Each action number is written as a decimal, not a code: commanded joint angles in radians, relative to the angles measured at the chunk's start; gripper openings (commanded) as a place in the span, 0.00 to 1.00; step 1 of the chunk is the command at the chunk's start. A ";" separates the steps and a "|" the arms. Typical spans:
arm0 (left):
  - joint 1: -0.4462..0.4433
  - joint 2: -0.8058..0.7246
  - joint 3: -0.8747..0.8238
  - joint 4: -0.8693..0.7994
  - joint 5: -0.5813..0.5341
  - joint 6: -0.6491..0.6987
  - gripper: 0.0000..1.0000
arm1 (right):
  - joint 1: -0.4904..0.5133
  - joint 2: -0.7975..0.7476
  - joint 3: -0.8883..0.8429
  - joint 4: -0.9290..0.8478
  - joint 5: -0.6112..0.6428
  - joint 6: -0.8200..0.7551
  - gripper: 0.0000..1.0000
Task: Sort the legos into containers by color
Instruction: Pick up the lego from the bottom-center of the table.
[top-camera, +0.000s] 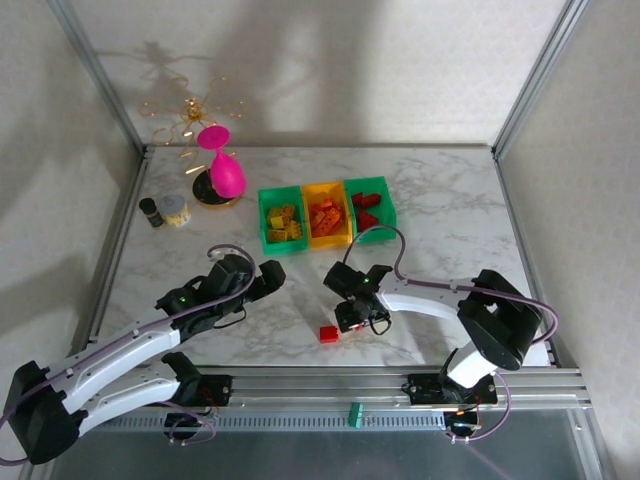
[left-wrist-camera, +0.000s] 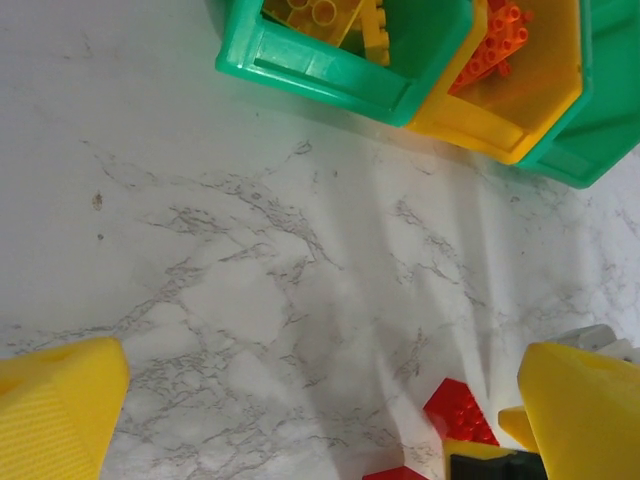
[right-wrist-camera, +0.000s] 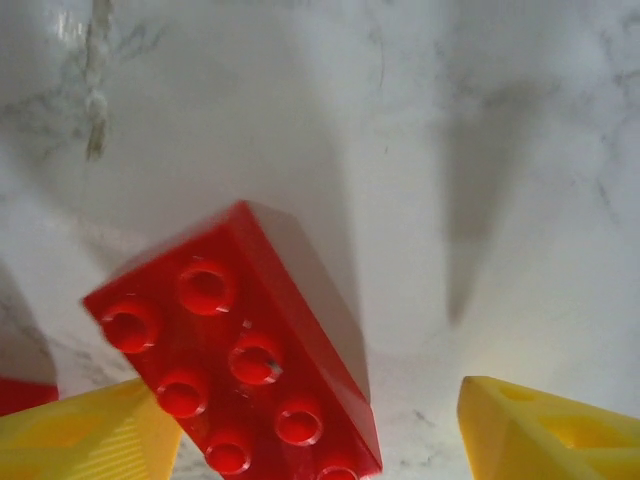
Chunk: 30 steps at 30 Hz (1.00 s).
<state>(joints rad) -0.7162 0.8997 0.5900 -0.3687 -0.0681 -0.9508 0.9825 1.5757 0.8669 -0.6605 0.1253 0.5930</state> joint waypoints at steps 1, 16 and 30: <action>-0.002 0.012 0.021 -0.012 -0.027 -0.007 1.00 | -0.004 0.036 0.060 0.001 0.081 0.024 0.66; -0.001 0.004 0.019 -0.017 -0.045 0.010 0.99 | -0.014 0.064 0.048 0.055 0.063 0.042 0.33; -0.002 0.029 0.058 0.055 -0.027 0.038 1.00 | -0.128 -0.054 0.133 0.060 0.189 0.019 0.24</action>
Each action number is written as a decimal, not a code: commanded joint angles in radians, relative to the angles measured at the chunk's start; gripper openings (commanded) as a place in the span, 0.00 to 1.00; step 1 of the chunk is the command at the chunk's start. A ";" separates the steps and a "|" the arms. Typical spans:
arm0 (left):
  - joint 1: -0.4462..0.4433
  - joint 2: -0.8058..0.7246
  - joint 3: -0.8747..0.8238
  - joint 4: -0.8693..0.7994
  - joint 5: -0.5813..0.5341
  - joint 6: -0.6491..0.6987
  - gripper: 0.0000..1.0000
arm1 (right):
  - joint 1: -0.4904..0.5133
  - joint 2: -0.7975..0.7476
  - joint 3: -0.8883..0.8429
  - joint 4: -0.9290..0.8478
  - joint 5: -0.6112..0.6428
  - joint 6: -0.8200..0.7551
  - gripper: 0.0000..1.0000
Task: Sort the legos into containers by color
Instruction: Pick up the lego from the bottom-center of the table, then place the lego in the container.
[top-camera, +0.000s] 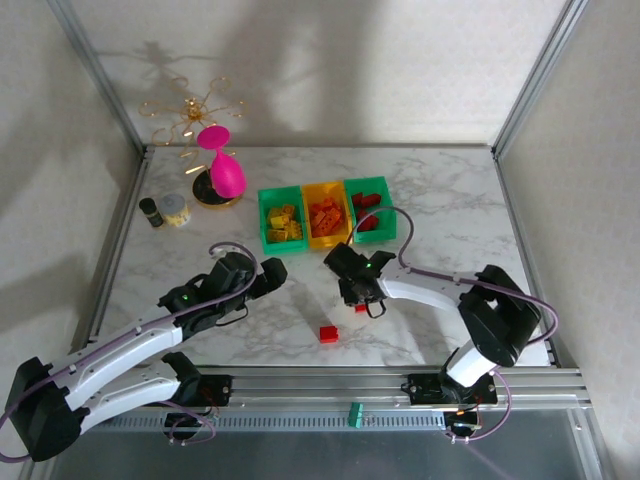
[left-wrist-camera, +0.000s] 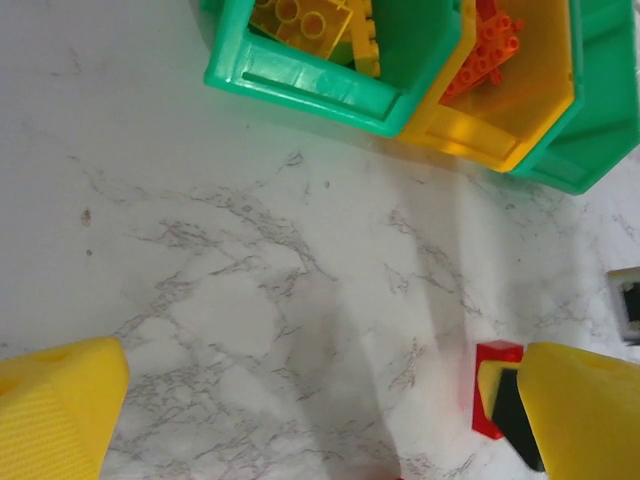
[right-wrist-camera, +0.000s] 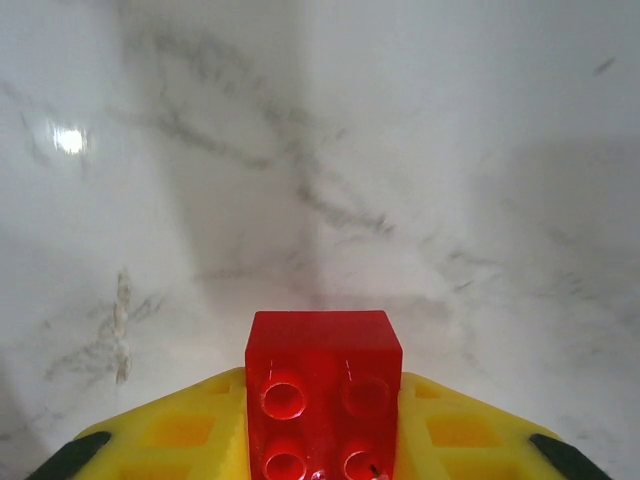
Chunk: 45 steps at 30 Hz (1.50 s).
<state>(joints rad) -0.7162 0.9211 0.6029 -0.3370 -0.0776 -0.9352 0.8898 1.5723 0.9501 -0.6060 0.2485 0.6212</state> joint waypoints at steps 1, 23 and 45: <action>-0.002 0.013 0.054 0.025 -0.020 0.027 1.00 | -0.053 -0.059 0.060 0.015 0.068 -0.019 0.24; 0.004 0.287 0.282 0.138 -0.031 0.132 1.00 | -0.431 0.286 0.465 0.277 0.040 -0.207 0.23; 0.026 0.236 0.280 0.116 -0.068 0.147 1.00 | -0.396 0.341 0.562 0.268 0.145 -0.311 0.61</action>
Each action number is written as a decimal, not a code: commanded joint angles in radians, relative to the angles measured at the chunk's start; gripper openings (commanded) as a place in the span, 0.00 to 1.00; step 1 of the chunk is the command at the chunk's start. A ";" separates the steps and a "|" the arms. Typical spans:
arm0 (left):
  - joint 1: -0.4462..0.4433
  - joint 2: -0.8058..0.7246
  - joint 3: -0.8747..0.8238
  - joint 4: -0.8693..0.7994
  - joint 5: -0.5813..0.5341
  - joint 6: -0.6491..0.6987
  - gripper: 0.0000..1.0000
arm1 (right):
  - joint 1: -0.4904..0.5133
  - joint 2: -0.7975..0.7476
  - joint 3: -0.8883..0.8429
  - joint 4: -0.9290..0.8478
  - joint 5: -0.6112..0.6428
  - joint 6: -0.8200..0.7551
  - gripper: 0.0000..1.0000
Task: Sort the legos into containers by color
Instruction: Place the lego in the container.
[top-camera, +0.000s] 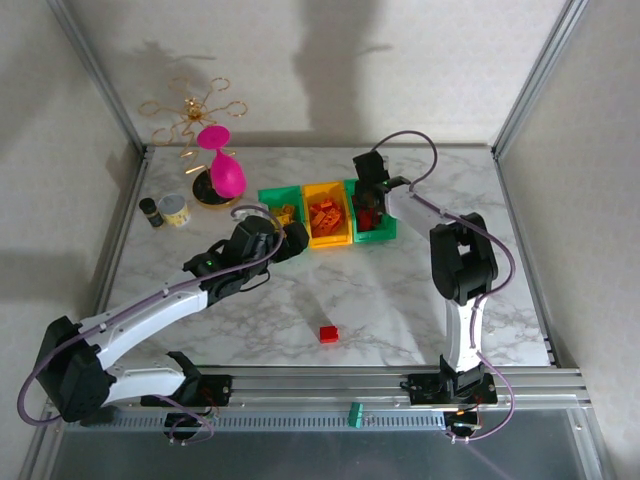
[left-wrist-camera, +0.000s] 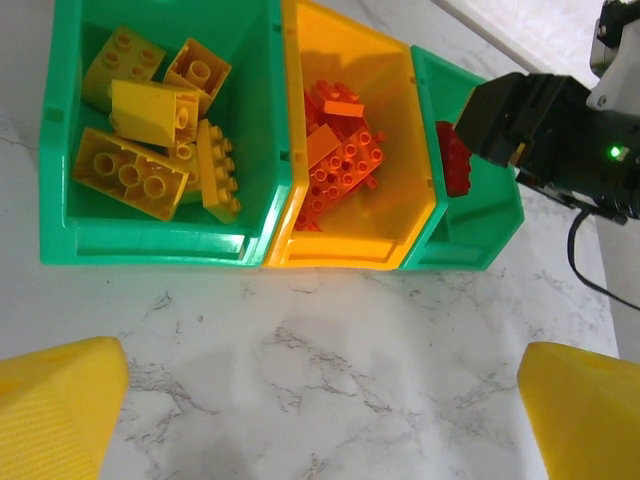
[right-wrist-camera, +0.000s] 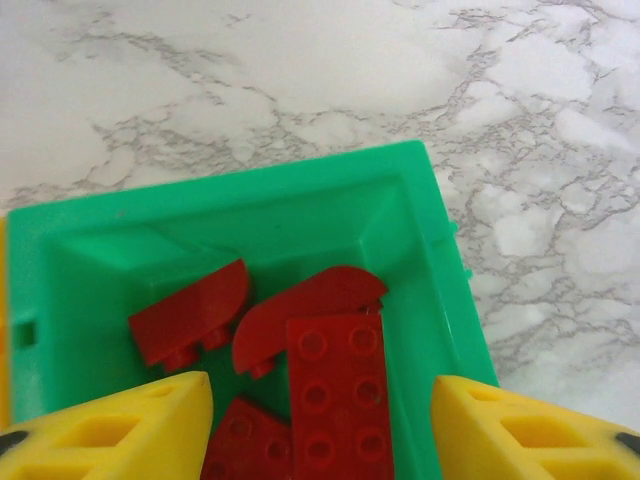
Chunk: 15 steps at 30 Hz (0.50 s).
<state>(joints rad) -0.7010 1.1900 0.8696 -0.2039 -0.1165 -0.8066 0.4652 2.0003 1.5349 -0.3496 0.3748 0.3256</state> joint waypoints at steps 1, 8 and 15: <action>0.011 -0.044 0.010 -0.023 -0.030 0.015 1.00 | 0.040 -0.109 -0.037 0.010 0.015 -0.020 0.63; 0.012 -0.137 -0.036 -0.073 -0.048 0.005 1.00 | 0.123 -0.277 -0.186 -0.024 0.014 0.005 0.71; 0.014 -0.227 -0.094 -0.175 -0.048 -0.024 1.00 | 0.279 -0.465 -0.347 -0.115 -0.028 0.110 0.80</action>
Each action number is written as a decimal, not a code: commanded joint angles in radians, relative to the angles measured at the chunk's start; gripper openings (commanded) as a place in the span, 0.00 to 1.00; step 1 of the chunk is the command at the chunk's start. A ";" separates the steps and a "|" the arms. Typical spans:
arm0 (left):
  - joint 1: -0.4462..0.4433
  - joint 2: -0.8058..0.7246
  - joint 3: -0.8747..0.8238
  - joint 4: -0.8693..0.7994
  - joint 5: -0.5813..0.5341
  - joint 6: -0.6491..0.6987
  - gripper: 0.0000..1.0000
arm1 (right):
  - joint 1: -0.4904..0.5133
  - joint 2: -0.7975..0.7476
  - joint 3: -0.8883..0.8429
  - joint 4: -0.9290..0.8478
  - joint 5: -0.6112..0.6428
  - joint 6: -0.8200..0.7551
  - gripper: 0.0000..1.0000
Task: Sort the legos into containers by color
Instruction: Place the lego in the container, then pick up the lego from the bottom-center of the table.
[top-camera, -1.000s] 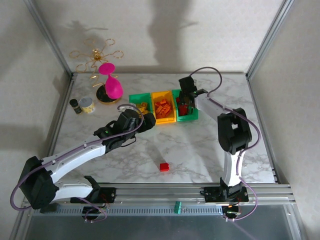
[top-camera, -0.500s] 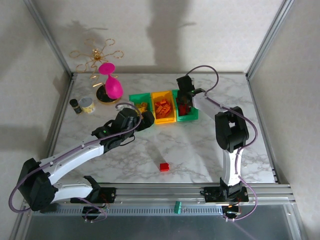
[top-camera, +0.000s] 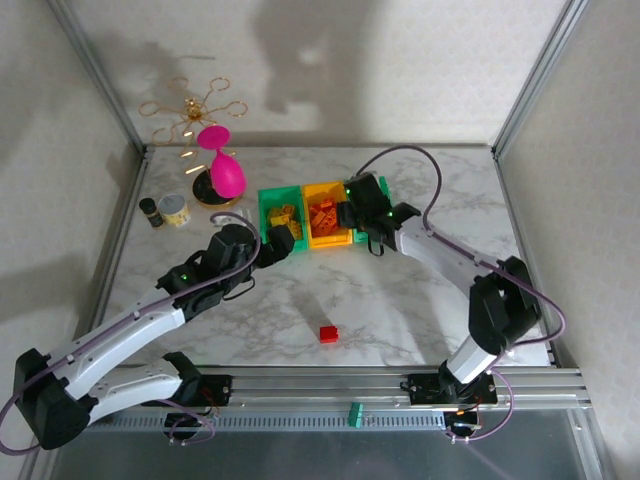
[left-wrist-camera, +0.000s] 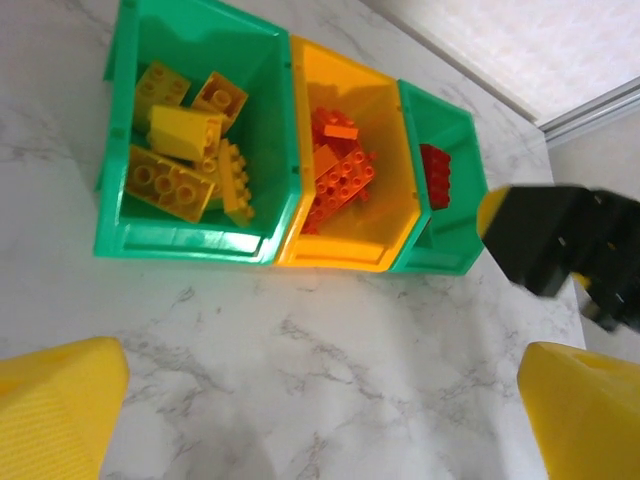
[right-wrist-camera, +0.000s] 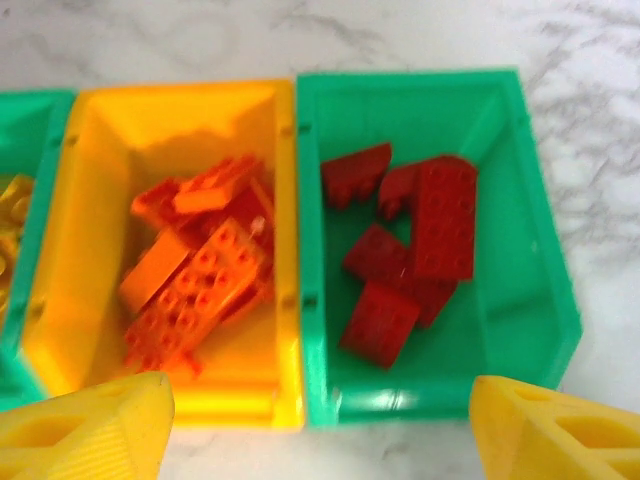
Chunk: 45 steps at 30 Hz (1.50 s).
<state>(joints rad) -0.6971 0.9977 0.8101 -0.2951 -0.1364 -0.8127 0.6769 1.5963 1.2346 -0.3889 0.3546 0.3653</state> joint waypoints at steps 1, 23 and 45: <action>0.010 -0.045 -0.044 -0.100 -0.033 -0.023 1.00 | 0.090 -0.078 -0.061 -0.099 -0.001 0.100 0.81; 0.008 -0.298 -0.251 -0.224 -0.001 -0.130 1.00 | 0.601 -0.088 -0.335 -0.160 -0.018 0.685 0.92; 0.008 -0.285 -0.287 -0.178 0.026 -0.136 1.00 | 0.625 0.033 -0.336 -0.101 -0.062 0.703 0.41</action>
<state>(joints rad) -0.6964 0.7086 0.5217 -0.4721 -0.1219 -0.9257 1.2903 1.6196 0.8806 -0.4870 0.2874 1.0657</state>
